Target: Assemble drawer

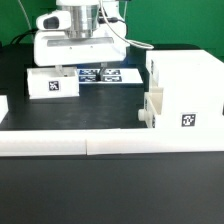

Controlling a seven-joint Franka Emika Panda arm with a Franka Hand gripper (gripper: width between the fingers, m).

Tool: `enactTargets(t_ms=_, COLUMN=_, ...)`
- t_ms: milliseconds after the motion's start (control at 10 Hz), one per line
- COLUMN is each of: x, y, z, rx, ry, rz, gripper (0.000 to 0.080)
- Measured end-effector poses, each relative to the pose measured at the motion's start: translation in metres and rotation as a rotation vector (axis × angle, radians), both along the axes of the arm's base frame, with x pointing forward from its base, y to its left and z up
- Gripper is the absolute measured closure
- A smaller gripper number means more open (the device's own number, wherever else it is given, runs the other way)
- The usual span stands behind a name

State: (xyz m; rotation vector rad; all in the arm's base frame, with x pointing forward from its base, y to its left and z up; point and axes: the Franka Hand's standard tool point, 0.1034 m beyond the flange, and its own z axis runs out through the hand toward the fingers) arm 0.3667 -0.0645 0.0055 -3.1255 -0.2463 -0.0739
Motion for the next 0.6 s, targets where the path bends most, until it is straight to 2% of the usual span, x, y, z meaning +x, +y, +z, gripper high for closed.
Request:
enactTargets(t_ms=100, x=0.0, y=-0.0001, z=-0.0002, rx=0.0, ry=0.0, rz=0.0, gripper=0.0272)
enactTargets(t_ms=200, x=0.0001, y=-0.0001, z=-0.0002, rx=0.0, ry=0.0, rz=0.0, gripper=0.0272)
enactTargets(t_ms=300, x=0.0001, y=-0.0001, z=-0.0002, rx=0.0, ry=0.0, rz=0.0, gripper=0.044)
enactTargets(t_ms=400, x=0.0002, y=-0.0001, z=-0.0002, rx=0.0, ry=0.0, rz=0.0, gripper=0.044)
enactTargets(t_ms=500, x=0.0002, y=-0.0001, z=-0.0002, rx=0.0, ry=0.0, rz=0.0, gripper=0.0617)
enactTargets(t_ms=600, x=0.0001, y=-0.0001, z=-0.0002, rx=0.0, ry=0.0, rz=0.0, gripper=0.0617)
